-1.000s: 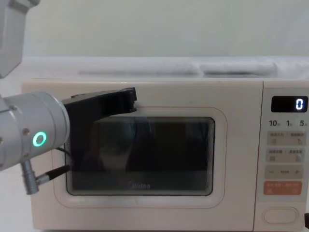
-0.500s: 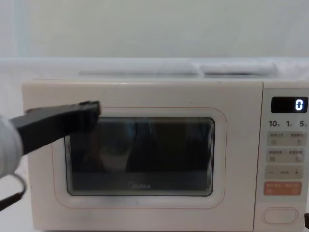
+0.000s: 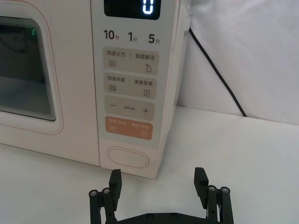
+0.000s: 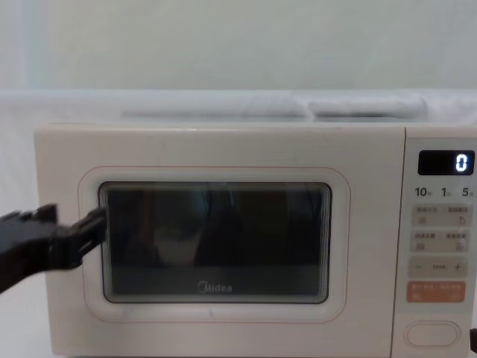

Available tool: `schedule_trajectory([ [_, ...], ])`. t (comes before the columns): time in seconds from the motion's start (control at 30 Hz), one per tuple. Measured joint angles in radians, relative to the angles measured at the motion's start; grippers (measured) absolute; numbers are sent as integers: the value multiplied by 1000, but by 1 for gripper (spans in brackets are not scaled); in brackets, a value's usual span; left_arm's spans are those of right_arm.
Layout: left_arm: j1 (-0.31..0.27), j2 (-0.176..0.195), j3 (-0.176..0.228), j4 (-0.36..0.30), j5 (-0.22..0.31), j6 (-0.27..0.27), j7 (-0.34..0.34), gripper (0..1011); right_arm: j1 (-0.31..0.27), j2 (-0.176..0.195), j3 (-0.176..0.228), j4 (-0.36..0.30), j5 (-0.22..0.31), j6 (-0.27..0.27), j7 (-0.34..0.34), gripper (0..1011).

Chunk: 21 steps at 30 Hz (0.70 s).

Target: Press the button to open the microwave door with one hand; close the microwave door with the other hand.

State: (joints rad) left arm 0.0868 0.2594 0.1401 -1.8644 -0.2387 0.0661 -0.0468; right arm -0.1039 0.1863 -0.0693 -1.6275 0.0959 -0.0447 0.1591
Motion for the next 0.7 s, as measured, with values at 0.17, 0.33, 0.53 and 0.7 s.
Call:
schedule_trajectory([
  [0.17,31,-16,-25,16,14,-16,13,712,0,0,0,0,0,0,0,1002],
  [0.33,52,-36,-45,32,11,-25,13,845,0,0,0,0,0,0,0,1002],
  [0.53,63,-56,-60,53,9,-32,6,1001,0,0,0,0,0,0,0,1002],
  [0.7,69,-74,-70,81,10,-33,-3,1001,0,0,0,0,0,0,0,1002],
])
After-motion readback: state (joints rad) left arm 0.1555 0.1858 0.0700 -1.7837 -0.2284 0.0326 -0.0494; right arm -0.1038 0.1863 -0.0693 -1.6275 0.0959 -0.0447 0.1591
